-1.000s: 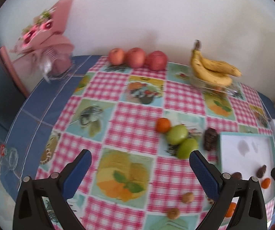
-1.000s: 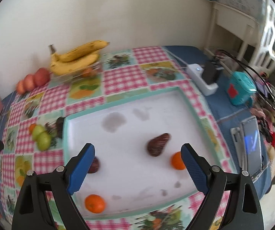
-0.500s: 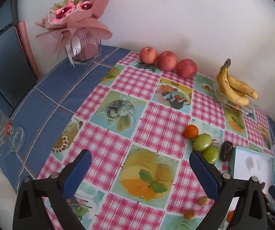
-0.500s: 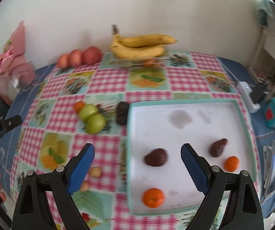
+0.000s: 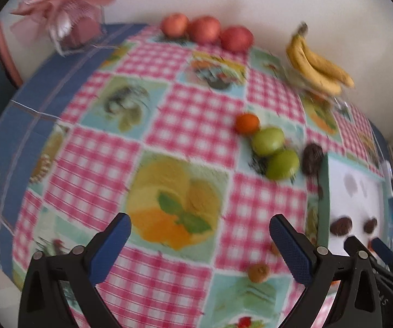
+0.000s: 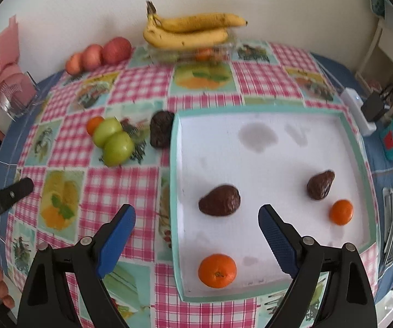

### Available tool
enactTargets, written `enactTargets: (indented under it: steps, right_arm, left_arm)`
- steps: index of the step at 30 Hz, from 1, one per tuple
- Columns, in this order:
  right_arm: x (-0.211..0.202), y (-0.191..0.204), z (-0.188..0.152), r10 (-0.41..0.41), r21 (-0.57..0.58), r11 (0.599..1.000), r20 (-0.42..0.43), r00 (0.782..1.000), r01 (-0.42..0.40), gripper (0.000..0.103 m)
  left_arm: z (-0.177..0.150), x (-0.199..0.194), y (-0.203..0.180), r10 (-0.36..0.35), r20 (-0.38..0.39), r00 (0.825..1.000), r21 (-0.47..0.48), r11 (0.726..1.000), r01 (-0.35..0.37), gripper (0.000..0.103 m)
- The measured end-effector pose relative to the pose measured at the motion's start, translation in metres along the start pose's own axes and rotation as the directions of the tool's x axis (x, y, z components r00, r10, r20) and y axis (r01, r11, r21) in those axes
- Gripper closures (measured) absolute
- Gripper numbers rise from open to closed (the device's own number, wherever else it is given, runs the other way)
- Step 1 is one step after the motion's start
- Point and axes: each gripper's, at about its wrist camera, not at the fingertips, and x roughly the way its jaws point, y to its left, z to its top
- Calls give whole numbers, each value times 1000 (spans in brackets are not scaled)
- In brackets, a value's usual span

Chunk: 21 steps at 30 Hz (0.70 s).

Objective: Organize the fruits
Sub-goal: 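Move the left tool to a small brown round fruit and grasp it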

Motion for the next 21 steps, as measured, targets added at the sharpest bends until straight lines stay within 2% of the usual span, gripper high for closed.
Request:
enactTargets:
  steps: [5,8,14,18,21]
  right_arm:
    - [3,-2,-13,-15,6,1000,-18,1000,15,11]
    - [0,-5,-18,-22,19,1000,-12,1000,23,11]
    - [-5,-16,-19,-27,53,998,1,1000,27,11]
    - [-4,-18,-18,-23,65,998,0,1000,23,11]
    - [-4,-19,-18,-17,67,998,2,1000,17,11]
  left_arm:
    - [-19,9,-14,-41,-50,998,43,998,43,4]
    - [-27,13,-23,-40,-67,997,74,996,45,7]
    - [-36,30,-36,-90,-158,983,108,988,108,28]
    - [-43,35,-46,-92,-183,979,136,984,118,47]
    - [-48,41,-57,-91,-212,973,165,978,128,57]
